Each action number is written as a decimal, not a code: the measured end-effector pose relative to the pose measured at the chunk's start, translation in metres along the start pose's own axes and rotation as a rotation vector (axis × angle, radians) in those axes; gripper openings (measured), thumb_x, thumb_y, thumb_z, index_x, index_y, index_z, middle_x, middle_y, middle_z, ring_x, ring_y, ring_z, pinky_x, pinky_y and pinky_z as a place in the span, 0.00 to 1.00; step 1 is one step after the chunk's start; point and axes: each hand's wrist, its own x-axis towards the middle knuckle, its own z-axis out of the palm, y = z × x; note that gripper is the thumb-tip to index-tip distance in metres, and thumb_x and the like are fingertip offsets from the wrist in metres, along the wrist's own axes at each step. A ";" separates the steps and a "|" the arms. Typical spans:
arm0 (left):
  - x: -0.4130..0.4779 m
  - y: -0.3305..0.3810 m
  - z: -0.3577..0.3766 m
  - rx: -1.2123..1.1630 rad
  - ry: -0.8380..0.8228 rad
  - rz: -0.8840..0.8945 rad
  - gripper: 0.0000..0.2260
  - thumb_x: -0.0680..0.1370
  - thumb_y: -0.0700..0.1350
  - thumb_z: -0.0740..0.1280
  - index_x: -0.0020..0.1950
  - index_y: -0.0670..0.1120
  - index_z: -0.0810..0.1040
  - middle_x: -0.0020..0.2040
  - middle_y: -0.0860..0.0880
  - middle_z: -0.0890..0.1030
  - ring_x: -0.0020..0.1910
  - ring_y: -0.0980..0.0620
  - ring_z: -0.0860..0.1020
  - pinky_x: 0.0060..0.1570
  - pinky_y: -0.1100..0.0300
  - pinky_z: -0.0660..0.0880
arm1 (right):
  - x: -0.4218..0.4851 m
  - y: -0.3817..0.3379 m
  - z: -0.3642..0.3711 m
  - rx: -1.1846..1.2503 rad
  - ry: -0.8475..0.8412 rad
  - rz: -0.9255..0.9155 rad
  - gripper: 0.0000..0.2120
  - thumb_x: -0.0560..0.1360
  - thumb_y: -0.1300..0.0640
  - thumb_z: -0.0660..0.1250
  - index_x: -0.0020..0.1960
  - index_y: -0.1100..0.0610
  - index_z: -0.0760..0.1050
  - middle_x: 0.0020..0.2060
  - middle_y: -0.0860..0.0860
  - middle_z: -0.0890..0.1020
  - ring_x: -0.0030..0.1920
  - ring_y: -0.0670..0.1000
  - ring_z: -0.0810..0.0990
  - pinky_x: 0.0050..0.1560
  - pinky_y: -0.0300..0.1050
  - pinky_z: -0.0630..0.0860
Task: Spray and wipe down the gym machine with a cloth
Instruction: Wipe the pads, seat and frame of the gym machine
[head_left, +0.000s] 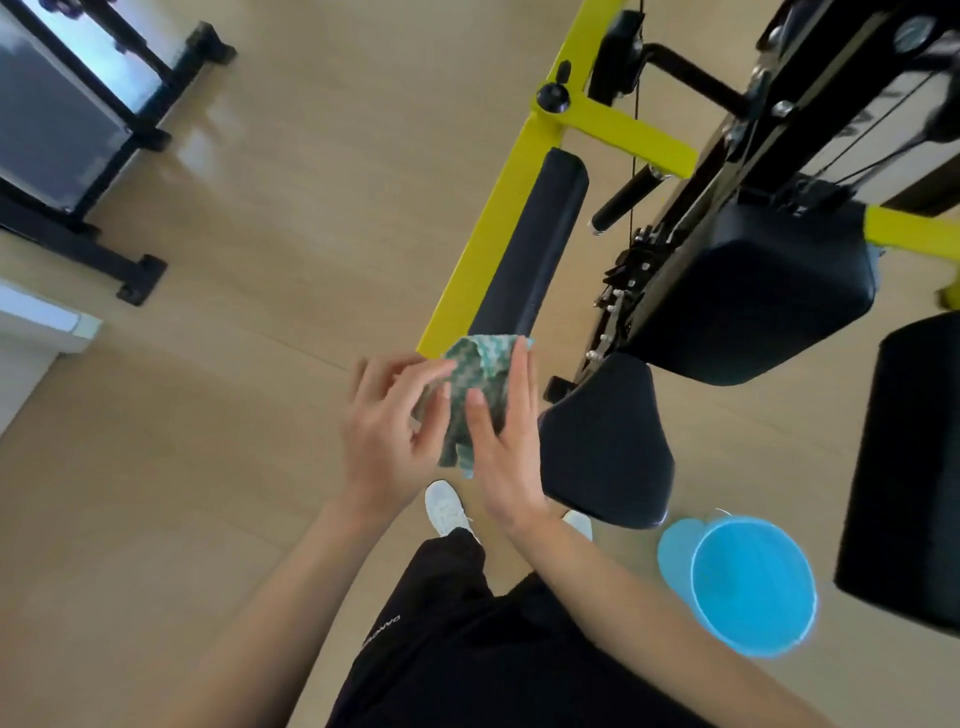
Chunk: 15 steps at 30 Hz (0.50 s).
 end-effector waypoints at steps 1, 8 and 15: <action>-0.003 -0.006 0.002 -0.030 -0.064 0.085 0.10 0.81 0.37 0.68 0.60 0.40 0.84 0.57 0.44 0.84 0.55 0.45 0.81 0.59 0.55 0.74 | 0.005 -0.001 0.002 0.011 0.011 0.006 0.33 0.85 0.50 0.59 0.83 0.45 0.44 0.83 0.44 0.46 0.74 0.25 0.41 0.68 0.18 0.46; 0.012 -0.021 0.015 0.045 -0.390 0.138 0.21 0.87 0.51 0.51 0.77 0.46 0.71 0.78 0.51 0.69 0.82 0.43 0.59 0.77 0.39 0.60 | 0.051 -0.001 0.004 0.210 0.074 0.037 0.33 0.82 0.36 0.56 0.82 0.35 0.43 0.83 0.42 0.46 0.82 0.41 0.45 0.83 0.50 0.50; 0.068 -0.016 0.031 0.243 -0.663 0.157 0.25 0.86 0.56 0.45 0.84 0.53 0.55 0.84 0.56 0.54 0.84 0.46 0.47 0.80 0.40 0.50 | 0.122 -0.003 -0.014 0.369 0.109 0.123 0.41 0.73 0.27 0.62 0.80 0.32 0.47 0.81 0.45 0.60 0.80 0.49 0.63 0.79 0.57 0.63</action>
